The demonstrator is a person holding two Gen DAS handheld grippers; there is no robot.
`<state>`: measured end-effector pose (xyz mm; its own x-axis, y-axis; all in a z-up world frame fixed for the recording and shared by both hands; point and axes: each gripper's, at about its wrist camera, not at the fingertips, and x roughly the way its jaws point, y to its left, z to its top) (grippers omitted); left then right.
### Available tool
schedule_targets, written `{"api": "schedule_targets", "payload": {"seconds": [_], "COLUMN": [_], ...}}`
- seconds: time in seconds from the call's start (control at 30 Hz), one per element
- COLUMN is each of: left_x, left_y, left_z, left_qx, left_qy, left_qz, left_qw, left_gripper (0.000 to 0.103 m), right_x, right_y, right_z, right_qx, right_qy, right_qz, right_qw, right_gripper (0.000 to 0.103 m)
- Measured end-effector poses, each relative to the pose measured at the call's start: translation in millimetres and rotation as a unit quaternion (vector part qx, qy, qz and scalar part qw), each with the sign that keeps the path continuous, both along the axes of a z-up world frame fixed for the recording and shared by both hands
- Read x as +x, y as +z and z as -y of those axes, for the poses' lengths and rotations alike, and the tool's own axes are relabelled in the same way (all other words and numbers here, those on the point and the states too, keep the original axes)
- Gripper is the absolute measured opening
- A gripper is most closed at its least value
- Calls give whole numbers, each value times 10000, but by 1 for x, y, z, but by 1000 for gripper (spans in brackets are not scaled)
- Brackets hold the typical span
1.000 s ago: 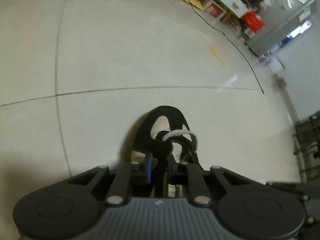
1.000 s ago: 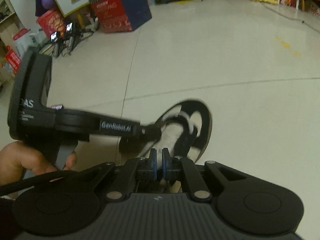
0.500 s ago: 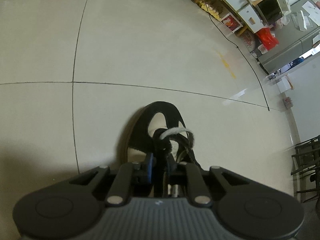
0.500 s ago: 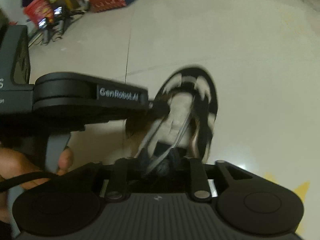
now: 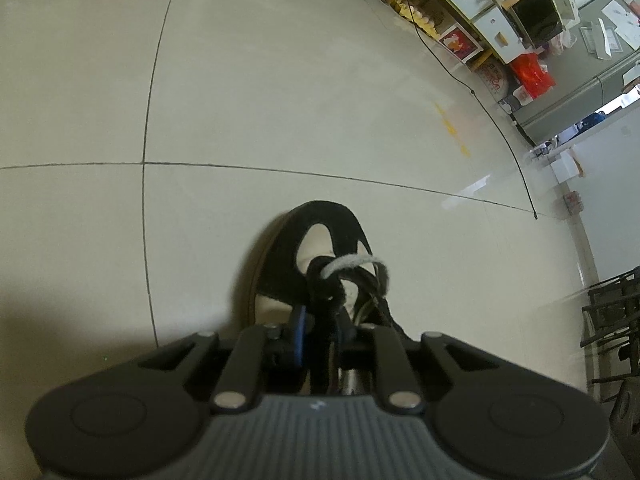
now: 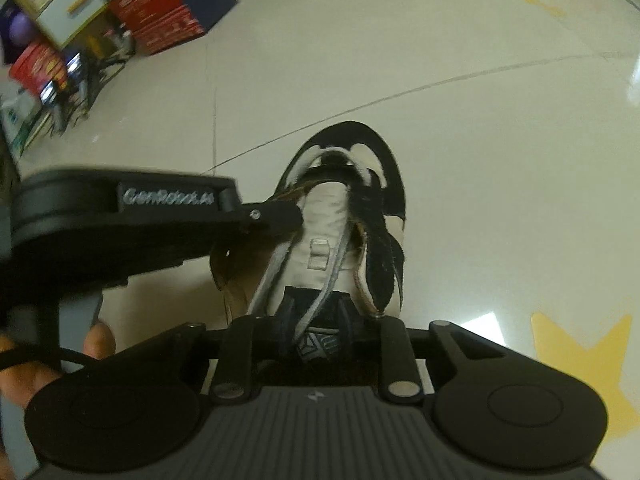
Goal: Lace up shoes with both hands
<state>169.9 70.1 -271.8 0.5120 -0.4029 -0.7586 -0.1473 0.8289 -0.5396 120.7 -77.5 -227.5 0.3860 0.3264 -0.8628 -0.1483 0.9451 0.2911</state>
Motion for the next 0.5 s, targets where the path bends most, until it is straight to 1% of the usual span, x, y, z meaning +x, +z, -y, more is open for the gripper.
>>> {"api": "schedule_targets", "payload": {"seconds": [0.03,0.07,0.13,0.2,0.37,0.43,0.5], "left_x": [0,0,0,0,0,-1,-1], "left_y": [0,-1,-2,-3,-3,-4,-4], "left_z": [0,0,-1,-1,0,0,0], "left_qx": [1,1,-8,-20,15,28,32], "left_qy": [-3,-5,-7,5,-11,-22,-28], "left_qz": [7,14,21,15,43,49,44], "left_qw": [10000,10000,10000,10000,10000,10000,10000], "left_gripper": [17,17,17,17,17,17,18], "right_x": [-1,0,6,8,12,14,19], "right_y": [-1,-2,-3,1,4,6,2], "right_z": [6,11,20,24,33,38,43], "right_qx": [35,152,577,771,1192,1236,1288], "right_qy": [117,248,524,878,1735,1842,1733], "right_qz": [24,15,-69,30,-135,-146,-242], "right_qw": [9999,9996,9969,9931,9775,9750,9761], "right_gripper": [3,3,3,3,3,3,3]}}
